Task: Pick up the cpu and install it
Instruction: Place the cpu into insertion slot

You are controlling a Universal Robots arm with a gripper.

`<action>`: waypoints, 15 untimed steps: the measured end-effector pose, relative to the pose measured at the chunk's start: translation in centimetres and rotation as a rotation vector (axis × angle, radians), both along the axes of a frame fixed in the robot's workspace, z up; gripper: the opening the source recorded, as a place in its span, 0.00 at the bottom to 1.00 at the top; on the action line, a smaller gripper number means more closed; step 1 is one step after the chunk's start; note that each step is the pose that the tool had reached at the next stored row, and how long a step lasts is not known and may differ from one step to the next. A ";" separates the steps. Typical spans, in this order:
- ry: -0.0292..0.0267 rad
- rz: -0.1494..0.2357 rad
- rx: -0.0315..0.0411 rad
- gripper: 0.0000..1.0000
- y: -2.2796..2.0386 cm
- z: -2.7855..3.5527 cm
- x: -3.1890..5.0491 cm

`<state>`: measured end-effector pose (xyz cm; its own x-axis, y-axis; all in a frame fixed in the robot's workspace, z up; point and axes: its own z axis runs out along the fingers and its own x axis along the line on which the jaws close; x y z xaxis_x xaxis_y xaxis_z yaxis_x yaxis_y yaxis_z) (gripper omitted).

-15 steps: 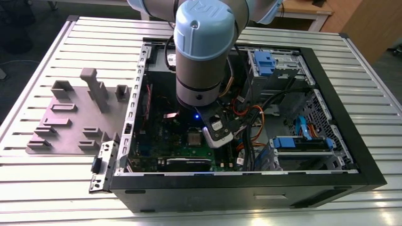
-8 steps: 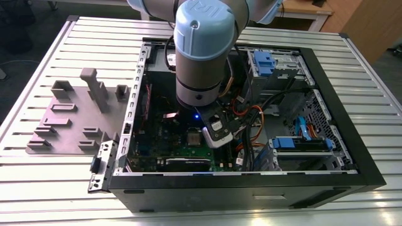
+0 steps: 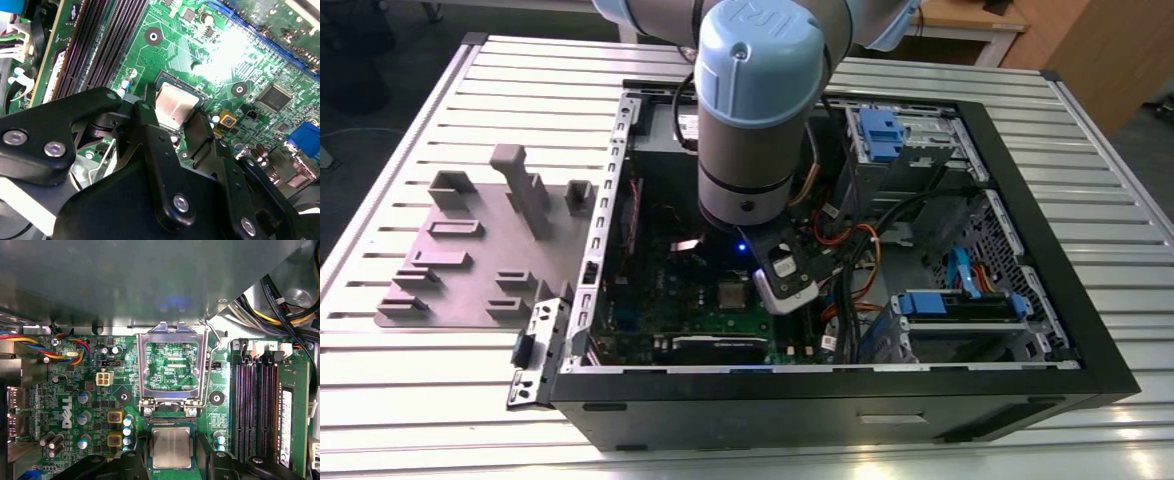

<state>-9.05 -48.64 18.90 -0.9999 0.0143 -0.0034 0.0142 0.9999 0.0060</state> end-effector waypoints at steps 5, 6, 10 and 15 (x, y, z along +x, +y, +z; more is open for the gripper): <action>0.0006 0.000 0.0001 0.47 0.00 0.02 0.04; 0.0009 0.000 0.0002 0.47 0.00 0.03 0.05; 0.0024 0.000 0.0001 0.47 0.00 0.12 0.08; 0.0031 0.000 0.0003 0.46 0.00 0.16 0.09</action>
<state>-8.96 -48.64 19.06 -0.9999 0.0140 -0.0002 0.0140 0.9999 0.0062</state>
